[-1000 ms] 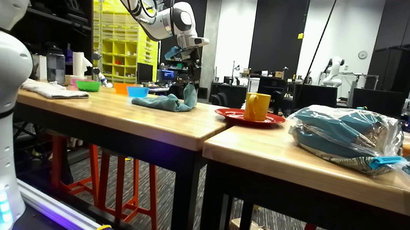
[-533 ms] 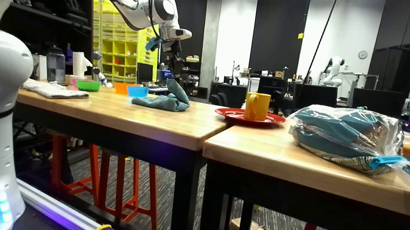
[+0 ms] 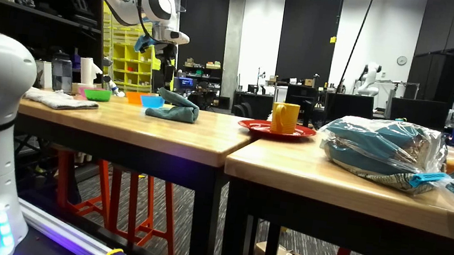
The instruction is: Fold the blue towel on the table
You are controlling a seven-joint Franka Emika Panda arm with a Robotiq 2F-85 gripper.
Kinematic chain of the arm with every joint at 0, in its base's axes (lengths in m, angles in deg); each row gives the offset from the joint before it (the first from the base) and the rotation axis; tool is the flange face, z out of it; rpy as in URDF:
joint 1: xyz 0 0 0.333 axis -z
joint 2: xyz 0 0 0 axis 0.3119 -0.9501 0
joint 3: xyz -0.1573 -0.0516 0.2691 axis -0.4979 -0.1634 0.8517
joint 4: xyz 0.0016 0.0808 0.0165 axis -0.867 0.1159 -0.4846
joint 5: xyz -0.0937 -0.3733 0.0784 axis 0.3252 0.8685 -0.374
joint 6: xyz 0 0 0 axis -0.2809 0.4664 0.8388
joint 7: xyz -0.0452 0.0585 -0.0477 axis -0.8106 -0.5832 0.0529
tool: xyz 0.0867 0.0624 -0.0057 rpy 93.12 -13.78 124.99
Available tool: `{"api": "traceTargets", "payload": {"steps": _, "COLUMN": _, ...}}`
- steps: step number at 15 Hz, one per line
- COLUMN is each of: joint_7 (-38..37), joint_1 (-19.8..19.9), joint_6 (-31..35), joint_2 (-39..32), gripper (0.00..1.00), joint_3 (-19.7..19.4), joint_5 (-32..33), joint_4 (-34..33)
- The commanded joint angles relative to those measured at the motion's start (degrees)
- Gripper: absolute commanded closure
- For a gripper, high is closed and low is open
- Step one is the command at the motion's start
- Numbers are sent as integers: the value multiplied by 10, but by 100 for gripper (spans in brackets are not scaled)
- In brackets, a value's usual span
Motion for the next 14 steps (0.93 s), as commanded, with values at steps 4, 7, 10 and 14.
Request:
{"api": "traceTargets", "payload": {"steps": 4, "joint_7": 28, "joint_1": -2, "joint_6": -17, "joint_2": 30, "gripper": 99, "joint_3": 28, "joint_5": -48, "joint_4": 41}}
{"api": "traceTargets", "payload": {"steps": 7, "joint_7": 37, "joint_1": 1, "joint_6": -17, "joint_2": 16, "gripper": 99, "joint_3": 30, "joint_5": -47, "joint_4": 47}}
{"api": "traceTargets", "payload": {"steps": 10, "joint_7": 36, "joint_1": 6, "joint_6": -23, "joint_2": -5, "gripper": 67, "joint_3": 25, "joint_5": -39, "joint_4": 44}}
{"api": "traceTargets", "payload": {"steps": 14, "joint_7": 38, "joint_1": 13, "joint_6": -29, "joint_2": -35, "gripper": 40, "joint_3": 15, "joint_5": -38, "joint_4": 32}}
